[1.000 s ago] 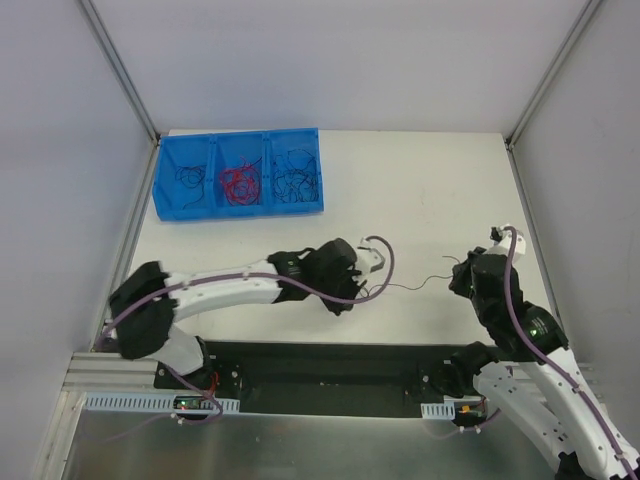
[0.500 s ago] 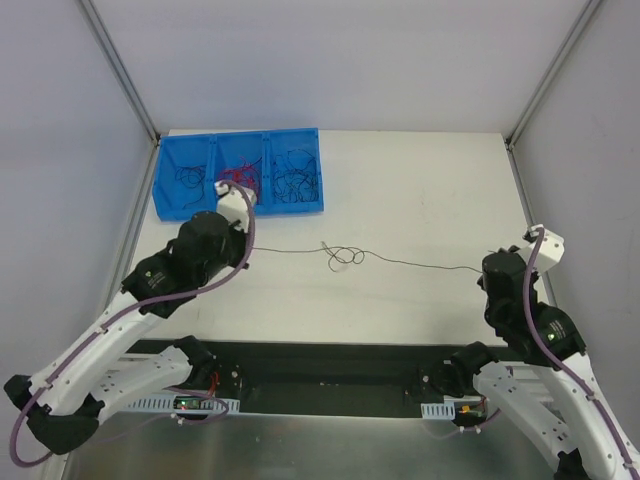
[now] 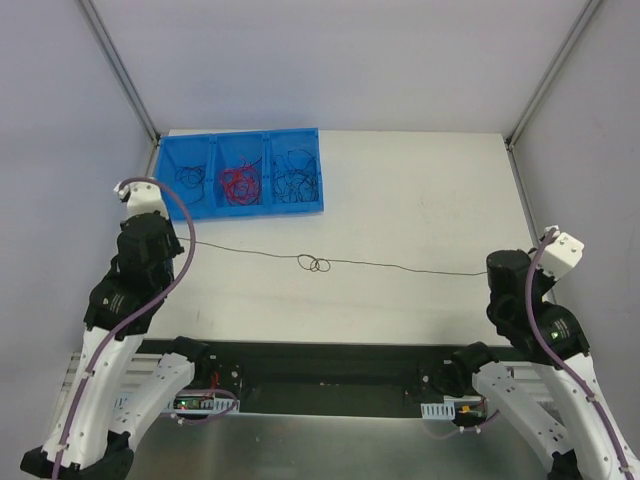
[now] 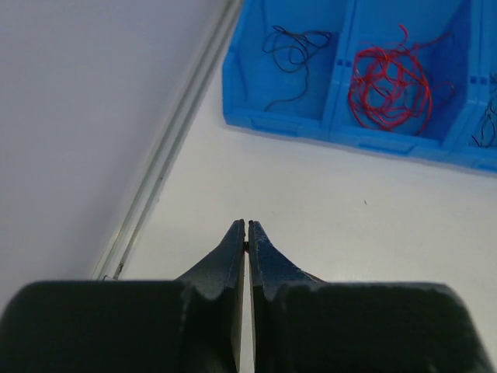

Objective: Untangle the cables

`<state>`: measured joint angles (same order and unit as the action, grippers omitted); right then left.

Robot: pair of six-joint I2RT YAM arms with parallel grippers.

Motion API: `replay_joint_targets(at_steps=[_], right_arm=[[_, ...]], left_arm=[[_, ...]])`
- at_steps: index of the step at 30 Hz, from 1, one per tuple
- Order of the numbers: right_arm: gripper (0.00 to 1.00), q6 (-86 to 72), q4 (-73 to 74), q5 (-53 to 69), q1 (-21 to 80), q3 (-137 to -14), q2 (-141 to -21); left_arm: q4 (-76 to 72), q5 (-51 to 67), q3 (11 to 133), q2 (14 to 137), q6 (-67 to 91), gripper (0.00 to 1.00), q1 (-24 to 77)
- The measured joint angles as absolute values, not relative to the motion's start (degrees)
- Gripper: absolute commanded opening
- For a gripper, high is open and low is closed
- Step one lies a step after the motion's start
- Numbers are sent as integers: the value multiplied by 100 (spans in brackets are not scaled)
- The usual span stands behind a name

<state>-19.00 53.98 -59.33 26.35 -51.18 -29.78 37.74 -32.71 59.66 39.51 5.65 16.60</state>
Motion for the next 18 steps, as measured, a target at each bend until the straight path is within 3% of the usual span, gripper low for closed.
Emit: replay_joint_targets(at_steps=[9,18], right_arm=[[0,-1822,5417,-6088,2392,-5284,-3024],[1,-1682,5389,-5957,2342,-5282,-2902]], left_arm=[[3444,-4318,5771,2867,224,0,1640],[3286,-4558,5712,2740,-187,0,1640]])
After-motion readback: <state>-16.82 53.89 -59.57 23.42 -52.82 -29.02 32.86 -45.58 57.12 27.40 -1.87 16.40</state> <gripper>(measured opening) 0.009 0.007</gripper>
